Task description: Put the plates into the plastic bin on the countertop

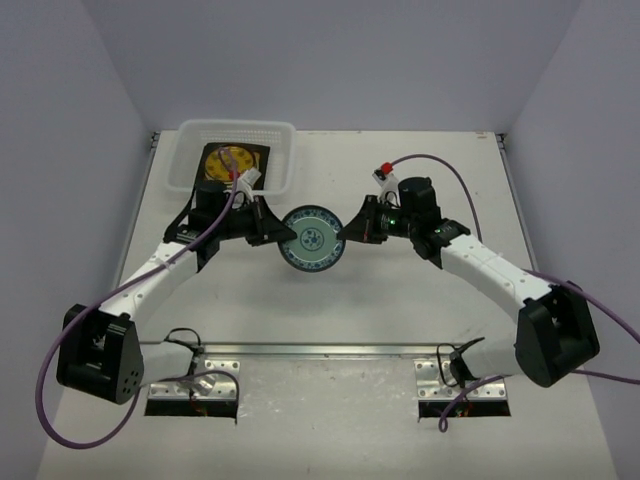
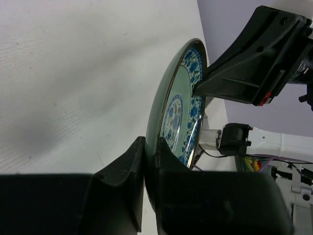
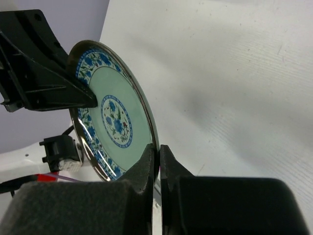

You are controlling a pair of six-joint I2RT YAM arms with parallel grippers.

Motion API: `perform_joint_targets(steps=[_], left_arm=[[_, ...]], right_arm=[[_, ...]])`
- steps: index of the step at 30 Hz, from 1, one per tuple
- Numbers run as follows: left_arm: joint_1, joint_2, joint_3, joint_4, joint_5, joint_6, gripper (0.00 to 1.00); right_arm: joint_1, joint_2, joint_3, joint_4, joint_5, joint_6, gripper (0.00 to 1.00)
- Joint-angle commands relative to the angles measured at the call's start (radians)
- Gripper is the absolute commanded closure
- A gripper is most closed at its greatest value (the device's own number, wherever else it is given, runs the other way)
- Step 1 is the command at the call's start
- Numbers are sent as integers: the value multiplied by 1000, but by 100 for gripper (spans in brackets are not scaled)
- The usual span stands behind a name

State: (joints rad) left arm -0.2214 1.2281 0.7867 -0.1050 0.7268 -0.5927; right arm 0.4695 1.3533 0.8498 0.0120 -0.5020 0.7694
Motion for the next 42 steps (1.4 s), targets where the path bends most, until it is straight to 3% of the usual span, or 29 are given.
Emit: perform_joint_targets(steps=[1, 4, 5, 7, 12, 13, 19, 21, 25, 27, 29, 30, 31, 37, 42], left_arm=[[11, -32, 58, 13, -141, 16, 100], [23, -27, 135, -29, -254, 4, 100], [24, -17, 137, -51, -300, 4, 100], [95, 23, 229, -123, -422, -11, 100], [345, 189, 379, -99, -533, -148, 100], [346, 230, 379, -96, -534, -148, 100], [394, 673, 838, -263, -617, -158, 97], [397, 750, 958, -308, -627, -133, 94], [401, 833, 1102, -366, -598, -106, 80], [399, 840, 1104, -369, -581, -102, 44], [399, 814, 1073, -356, -583, -100, 17], [398, 790, 1056, -346, -580, -96, 5], [398, 774, 1046, -342, -579, -90, 0], [391, 686, 1029, -448, -582, 9, 0], [361, 532, 868, -495, -654, 109, 0]], right_arm=[[-18, -60, -1, 39, -37, -12, 82], [-45, -79, -15, 17, -12, -19, 14], [-60, -91, -16, -2, 1, -20, 2], [-103, -142, -51, -70, 58, -54, 1], [-227, -290, -159, -130, 79, -84, 1], [-227, -304, -159, -130, 79, -91, 1], [-245, -396, -177, -248, 75, -167, 1], [-246, -418, -181, -272, 88, -188, 1], [-250, -428, -169, -290, 89, -214, 1], [-250, -412, -158, -290, 82, -217, 1], [-250, -395, -145, -290, 70, -221, 1], [-250, -387, -139, -290, 66, -225, 1], [-250, -379, -134, -291, 64, -228, 1], [-251, -324, -46, -374, 136, -291, 1], [-250, -322, 55, -477, 344, -353, 1]])
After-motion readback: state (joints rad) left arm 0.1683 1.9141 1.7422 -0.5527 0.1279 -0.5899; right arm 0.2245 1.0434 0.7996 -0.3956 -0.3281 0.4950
